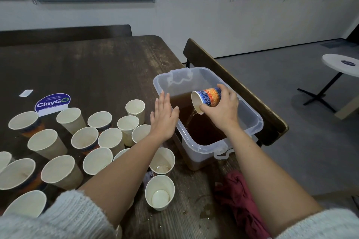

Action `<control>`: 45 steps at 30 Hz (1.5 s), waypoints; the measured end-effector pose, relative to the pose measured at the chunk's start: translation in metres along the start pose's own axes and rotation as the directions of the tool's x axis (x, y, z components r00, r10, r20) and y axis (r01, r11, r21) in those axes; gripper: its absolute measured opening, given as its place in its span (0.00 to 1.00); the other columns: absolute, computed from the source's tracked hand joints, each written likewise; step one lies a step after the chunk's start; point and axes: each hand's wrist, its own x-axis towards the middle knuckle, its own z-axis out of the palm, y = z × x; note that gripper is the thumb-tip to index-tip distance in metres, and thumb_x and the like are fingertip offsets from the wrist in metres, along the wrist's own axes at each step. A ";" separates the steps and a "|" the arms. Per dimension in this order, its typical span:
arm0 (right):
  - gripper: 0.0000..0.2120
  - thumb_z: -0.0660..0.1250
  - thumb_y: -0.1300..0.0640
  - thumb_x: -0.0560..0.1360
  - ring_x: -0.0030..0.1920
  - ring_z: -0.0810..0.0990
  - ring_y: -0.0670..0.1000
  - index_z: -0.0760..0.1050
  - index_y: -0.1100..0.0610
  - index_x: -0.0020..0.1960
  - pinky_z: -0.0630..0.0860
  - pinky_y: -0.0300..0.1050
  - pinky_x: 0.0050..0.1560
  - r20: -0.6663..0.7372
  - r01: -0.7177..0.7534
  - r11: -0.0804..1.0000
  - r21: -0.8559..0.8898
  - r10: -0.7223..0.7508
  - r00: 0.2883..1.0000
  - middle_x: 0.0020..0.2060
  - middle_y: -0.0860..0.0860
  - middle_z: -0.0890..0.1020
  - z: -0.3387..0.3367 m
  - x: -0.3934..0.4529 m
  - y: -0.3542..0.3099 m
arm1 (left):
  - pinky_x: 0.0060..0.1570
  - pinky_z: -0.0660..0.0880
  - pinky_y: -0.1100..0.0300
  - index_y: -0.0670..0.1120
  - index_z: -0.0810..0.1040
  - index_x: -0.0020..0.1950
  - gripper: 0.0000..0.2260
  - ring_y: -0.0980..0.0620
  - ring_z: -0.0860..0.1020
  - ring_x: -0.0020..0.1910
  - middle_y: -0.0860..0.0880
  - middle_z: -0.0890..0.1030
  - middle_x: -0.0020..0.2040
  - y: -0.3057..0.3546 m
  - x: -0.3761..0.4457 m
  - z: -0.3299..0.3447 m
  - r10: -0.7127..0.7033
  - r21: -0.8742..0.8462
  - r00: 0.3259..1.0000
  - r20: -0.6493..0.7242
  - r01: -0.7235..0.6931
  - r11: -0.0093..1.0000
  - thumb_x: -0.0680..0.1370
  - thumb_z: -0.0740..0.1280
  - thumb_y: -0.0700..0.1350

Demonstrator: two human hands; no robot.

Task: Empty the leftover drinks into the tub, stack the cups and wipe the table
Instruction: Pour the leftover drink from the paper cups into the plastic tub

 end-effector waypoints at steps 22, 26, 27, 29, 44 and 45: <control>0.30 0.68 0.52 0.77 0.65 0.73 0.55 0.59 0.47 0.74 0.76 0.59 0.61 0.241 -0.211 0.677 0.705 0.052 0.969 0.69 0.53 0.68 0.031 -0.022 -0.104 | 0.70 0.57 0.59 0.50 0.56 0.78 0.34 0.52 0.58 0.75 0.50 0.59 0.78 -0.015 -0.024 -0.117 0.098 -0.294 0.995 0.023 -0.087 0.952 0.76 0.69 0.41; 0.18 0.59 0.48 0.81 0.55 0.81 0.53 0.69 0.54 0.69 0.81 0.53 0.50 0.469 -0.309 0.593 0.743 -0.132 0.874 0.58 0.53 0.79 0.070 -0.043 -0.182 | 0.54 0.67 0.76 0.56 0.63 0.68 0.32 0.69 0.70 0.59 0.60 0.71 0.63 -0.042 -0.055 -0.184 0.172 -0.388 0.972 -0.157 -0.221 0.895 0.71 0.75 0.40; 0.18 0.58 0.47 0.81 0.50 0.83 0.52 0.72 0.56 0.66 0.81 0.50 0.46 0.518 -0.342 0.575 0.743 -0.171 0.838 0.54 0.54 0.82 0.080 -0.050 -0.201 | 0.51 0.67 0.78 0.57 0.63 0.66 0.31 0.73 0.71 0.57 0.63 0.72 0.59 -0.050 -0.064 -0.200 0.164 -0.396 0.963 -0.213 -0.238 0.887 0.71 0.76 0.40; 0.23 0.60 0.42 0.78 0.45 0.83 0.53 0.75 0.58 0.63 0.80 0.50 0.42 0.603 -0.404 0.555 0.727 -0.235 0.763 0.52 0.56 0.83 0.110 -0.069 -0.246 | 0.52 0.68 0.78 0.57 0.64 0.66 0.30 0.75 0.71 0.55 0.66 0.71 0.58 -0.078 -0.088 -0.239 0.109 -0.388 0.938 -0.330 -0.240 0.890 0.71 0.76 0.42; 0.13 0.58 0.56 0.79 0.46 0.81 0.61 0.77 0.58 0.41 0.82 0.50 0.42 0.751 0.019 0.853 0.521 -0.468 0.466 0.42 0.60 0.79 0.350 -0.316 -0.542 | 0.62 0.74 0.52 0.51 0.67 0.67 0.31 0.53 0.73 0.63 0.51 0.74 0.64 -0.356 -0.337 -0.481 -0.413 -0.244 0.687 -0.598 0.335 0.910 0.69 0.78 0.48; 0.13 0.58 0.57 0.80 0.44 0.80 0.60 0.77 0.61 0.43 0.82 0.47 0.39 0.758 0.041 0.861 0.507 -0.468 0.454 0.41 0.59 0.77 0.361 -0.328 -0.551 | 0.64 0.73 0.54 0.50 0.67 0.68 0.31 0.52 0.73 0.64 0.52 0.73 0.65 -0.371 -0.350 -0.490 -0.432 -0.220 0.706 -0.562 0.376 0.900 0.69 0.77 0.48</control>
